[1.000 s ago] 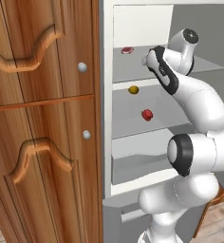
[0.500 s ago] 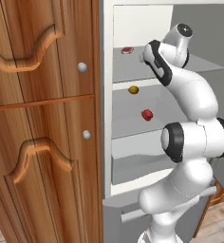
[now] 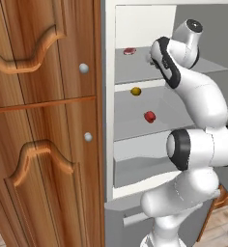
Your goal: Transport the chicken drumstick and bell pepper to the fridge. Place the chicken drumstick on the rack containing meat and place the bell pepper on the rack containing the vegetable, ensuring meats and vegetables are on different racks.
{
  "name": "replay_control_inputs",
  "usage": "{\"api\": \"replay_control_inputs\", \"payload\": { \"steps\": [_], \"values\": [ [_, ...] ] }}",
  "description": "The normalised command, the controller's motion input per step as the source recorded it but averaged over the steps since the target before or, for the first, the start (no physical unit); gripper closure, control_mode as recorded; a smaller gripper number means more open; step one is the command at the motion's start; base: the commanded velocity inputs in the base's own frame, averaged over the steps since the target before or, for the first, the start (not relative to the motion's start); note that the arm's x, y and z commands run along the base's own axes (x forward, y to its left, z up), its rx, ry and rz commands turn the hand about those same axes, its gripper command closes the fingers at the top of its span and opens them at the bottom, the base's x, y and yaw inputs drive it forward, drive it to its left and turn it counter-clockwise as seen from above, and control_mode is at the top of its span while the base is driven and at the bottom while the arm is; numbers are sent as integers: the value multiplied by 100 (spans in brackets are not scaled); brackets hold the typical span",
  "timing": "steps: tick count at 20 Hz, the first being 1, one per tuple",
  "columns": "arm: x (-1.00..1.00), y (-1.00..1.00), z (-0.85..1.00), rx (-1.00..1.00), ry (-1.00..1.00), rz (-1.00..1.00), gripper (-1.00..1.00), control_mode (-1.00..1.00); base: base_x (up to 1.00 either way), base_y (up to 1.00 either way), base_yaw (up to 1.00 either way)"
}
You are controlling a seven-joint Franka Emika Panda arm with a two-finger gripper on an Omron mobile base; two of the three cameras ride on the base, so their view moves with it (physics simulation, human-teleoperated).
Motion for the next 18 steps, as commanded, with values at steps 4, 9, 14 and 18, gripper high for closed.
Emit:
{"api": "replay_control_inputs", "payload": {
  "steps": [4, 9, 14, 18],
  "values": [
    [-100, 0, -6, 0, -1, -1, -100, -100, 0, 0, 0],
    [-100, 15, -25, 0, -9, 0, -100, -100, 0, 0, 0],
    [-100, 26, -18, 0, -9, 0, -100, -100, 0, 0, 0],
    [-100, 38, -17, 0, 0, 0, -100, -100, 0, 0, 0]
  ]
}}
